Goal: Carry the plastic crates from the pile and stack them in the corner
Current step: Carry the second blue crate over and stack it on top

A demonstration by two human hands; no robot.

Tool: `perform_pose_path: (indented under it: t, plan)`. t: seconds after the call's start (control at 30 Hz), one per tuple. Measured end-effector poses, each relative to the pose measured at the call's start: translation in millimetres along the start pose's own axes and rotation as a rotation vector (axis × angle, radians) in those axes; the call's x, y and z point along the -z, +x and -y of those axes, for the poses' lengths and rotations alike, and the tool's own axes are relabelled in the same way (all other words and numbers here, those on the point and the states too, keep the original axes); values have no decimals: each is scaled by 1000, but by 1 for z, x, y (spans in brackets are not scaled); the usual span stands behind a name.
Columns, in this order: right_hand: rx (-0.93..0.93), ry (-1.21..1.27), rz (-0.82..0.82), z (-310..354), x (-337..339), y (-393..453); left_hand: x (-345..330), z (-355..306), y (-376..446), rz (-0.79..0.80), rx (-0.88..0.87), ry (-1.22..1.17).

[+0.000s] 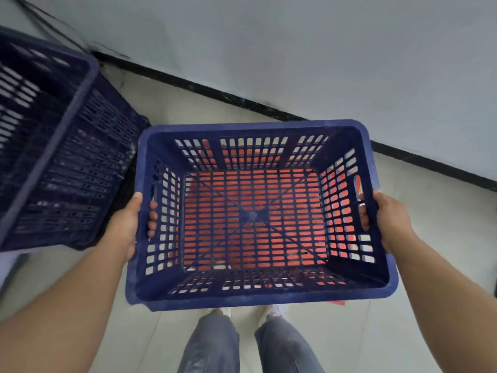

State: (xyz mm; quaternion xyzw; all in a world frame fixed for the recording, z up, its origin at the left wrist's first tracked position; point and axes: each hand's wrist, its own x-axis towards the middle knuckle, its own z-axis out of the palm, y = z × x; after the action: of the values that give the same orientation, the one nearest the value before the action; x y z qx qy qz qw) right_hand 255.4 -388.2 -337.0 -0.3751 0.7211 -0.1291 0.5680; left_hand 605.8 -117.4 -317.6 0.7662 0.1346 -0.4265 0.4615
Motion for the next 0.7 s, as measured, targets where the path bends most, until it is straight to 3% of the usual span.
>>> perform_pose_path:
  t: [0.33,0.7]
  plan:
    - [164,-154,242,111,-20,-100,84,-37,-133,-158,-19,-164]
    - [375,-373,495,241,-103,-180,164,-73,-200,-337,-85,-408]
